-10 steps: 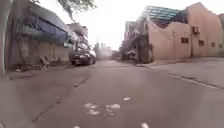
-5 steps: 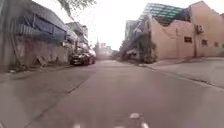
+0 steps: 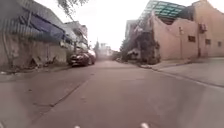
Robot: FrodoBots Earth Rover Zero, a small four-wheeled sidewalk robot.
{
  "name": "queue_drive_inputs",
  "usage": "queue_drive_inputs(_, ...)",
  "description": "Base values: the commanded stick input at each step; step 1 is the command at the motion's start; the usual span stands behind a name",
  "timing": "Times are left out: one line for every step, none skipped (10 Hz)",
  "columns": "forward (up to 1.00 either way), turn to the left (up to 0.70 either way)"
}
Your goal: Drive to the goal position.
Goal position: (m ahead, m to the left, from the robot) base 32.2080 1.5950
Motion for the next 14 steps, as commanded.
queue_drive_inputs(1.00, 0.01)
queue_drive_inputs(1.00, 0.01)
queue_drive_inputs(1.00, 0.01)
queue_drive_inputs(1.00, 0.01)
queue_drive_inputs(1.00, 0.01)
queue_drive_inputs(1.00, 0.01)
queue_drive_inputs(1.00, 0.01)
queue_drive_inputs(1.00, 0.01)
queue_drive_inputs(1.00, 0.01)
queue_drive_inputs(1.00, 0.01)
queue_drive_inputs(1.00, 0.01)
queue_drive_inputs(1.00, 0.01)
queue_drive_inputs(1.00, 0.01)
queue_drive_inputs(1.00, 0.01)
